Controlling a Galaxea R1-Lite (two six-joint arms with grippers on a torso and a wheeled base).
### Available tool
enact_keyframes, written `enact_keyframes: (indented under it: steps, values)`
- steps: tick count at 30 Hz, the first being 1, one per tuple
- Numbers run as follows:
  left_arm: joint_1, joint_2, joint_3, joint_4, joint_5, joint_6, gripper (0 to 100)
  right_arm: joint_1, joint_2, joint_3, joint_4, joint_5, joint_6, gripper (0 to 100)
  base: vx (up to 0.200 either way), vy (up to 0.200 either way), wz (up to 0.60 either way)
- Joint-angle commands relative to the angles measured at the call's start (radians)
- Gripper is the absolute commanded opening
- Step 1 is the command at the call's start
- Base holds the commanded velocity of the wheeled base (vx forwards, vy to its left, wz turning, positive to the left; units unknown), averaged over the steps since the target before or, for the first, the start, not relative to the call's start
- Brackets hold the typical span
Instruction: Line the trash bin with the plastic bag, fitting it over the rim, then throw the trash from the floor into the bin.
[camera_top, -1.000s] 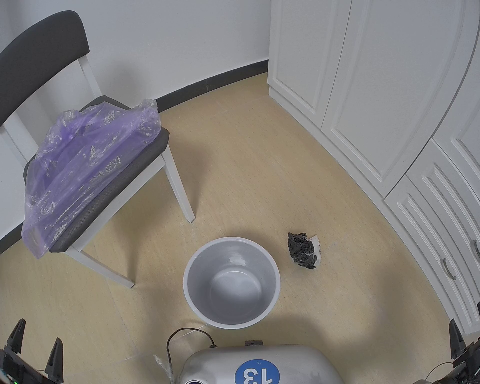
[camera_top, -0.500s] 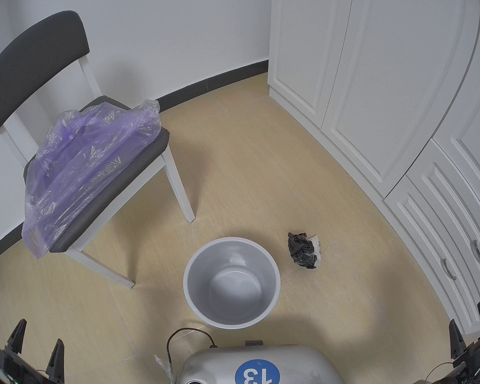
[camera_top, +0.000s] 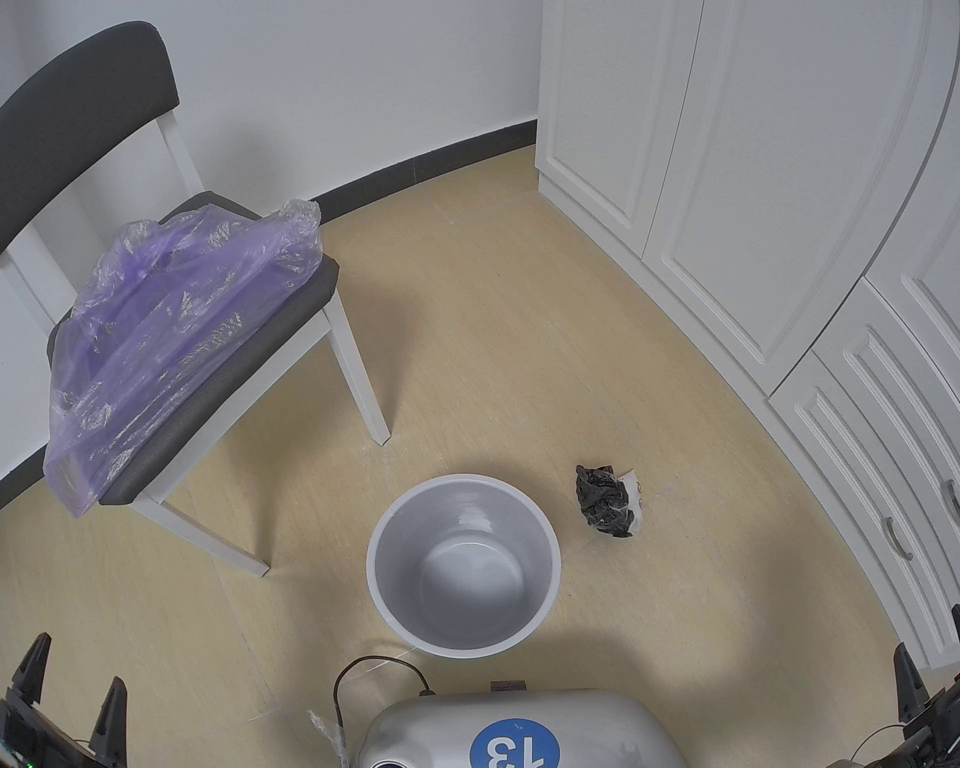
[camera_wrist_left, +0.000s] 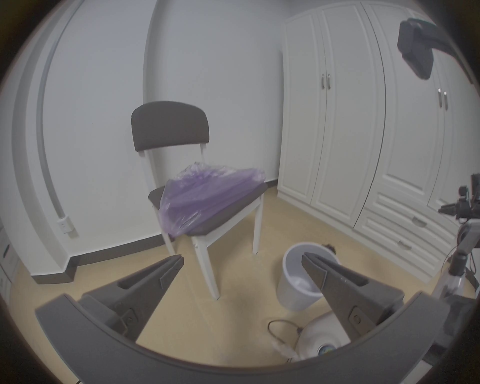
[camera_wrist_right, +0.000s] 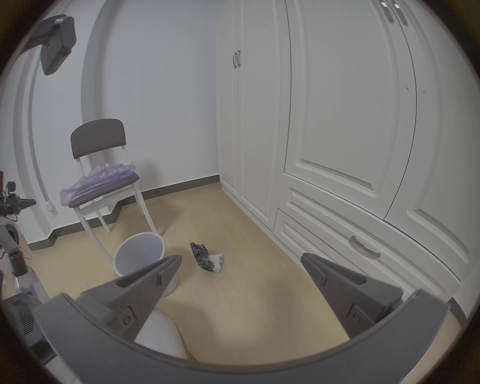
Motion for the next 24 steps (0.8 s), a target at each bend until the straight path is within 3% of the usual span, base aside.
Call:
enact_keyframes:
  steps: [1,4,9,13,14,18,24]
  values:
    - [-0.014,0.034,-0.204,-0.098,-0.114,-0.152,100,0.000,-0.013,0.010,-0.040,-0.017,-0.013,100,0.000,0.000,0.00]
    - [-0.023,0.076,-0.288,-0.007,-0.108,-0.098,100,0.008,-0.002,-0.058,-0.141,0.017,-0.060,100,0.000,0.000,0.00]
    - [-0.023,0.154,-0.343,0.187,-0.067,0.066,100,0.006,0.157,-0.179,-0.126,0.072,-0.067,100,0.000,0.000,0.00]
    - [-0.018,0.278,-0.365,0.270,0.088,0.220,100,0.003,0.364,-0.324,-0.126,0.077,-0.073,100,0.000,0.000,0.00]
    - [-0.018,0.335,-0.382,0.284,0.176,0.279,100,0.003,0.462,-0.404,-0.124,0.069,-0.073,100,0.000,0.000,0.00]
    - [-0.015,0.496,-0.414,0.312,0.369,0.382,100,0.004,0.673,-0.555,-0.127,0.066,-0.073,100,0.000,0.000,0.00]
    - [0.009,0.677,-0.454,0.302,0.480,0.439,100,0.044,0.851,-0.587,-0.236,0.068,-0.060,100,0.000,0.000,0.00]
